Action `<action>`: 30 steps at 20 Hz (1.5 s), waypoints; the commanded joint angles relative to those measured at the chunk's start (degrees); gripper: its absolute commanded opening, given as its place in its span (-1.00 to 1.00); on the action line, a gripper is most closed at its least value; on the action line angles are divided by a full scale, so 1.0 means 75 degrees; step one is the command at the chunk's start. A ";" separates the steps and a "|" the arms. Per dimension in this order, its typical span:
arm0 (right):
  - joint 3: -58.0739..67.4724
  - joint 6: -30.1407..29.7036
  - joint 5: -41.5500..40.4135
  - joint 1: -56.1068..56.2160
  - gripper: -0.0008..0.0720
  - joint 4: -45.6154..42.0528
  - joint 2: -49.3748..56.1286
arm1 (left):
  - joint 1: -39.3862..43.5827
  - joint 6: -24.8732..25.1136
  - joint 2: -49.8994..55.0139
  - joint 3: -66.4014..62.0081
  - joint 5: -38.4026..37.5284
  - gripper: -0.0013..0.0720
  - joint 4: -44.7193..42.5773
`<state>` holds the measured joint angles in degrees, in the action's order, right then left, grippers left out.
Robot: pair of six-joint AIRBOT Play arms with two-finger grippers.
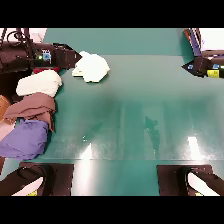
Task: Fold the shirts.
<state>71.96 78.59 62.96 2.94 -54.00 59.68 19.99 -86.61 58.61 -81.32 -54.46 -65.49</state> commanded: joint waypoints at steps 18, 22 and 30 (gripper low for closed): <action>0.0603 0.0000 0.0085 0.0918 -0.94 0.0254 0.0000 | -0.1070 -0.0944 0.6111 -0.1364 0.2509 0.54 -0.0810; 0.0603 0.0000 0.0017 0.1177 -0.94 0.0201 0.0000 | -0.1110 -0.0393 0.6645 -0.1851 0.2804 0.53 -0.0175; 0.0664 0.0003 -0.1154 0.1099 -0.94 0.0178 -0.0574 | -0.1107 0.0015 0.5761 -0.4272 0.1005 -0.91 -0.0851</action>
<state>76.60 78.59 59.37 11.16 -52.49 57.58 11.77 -88.29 105.30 -105.67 -40.99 -68.75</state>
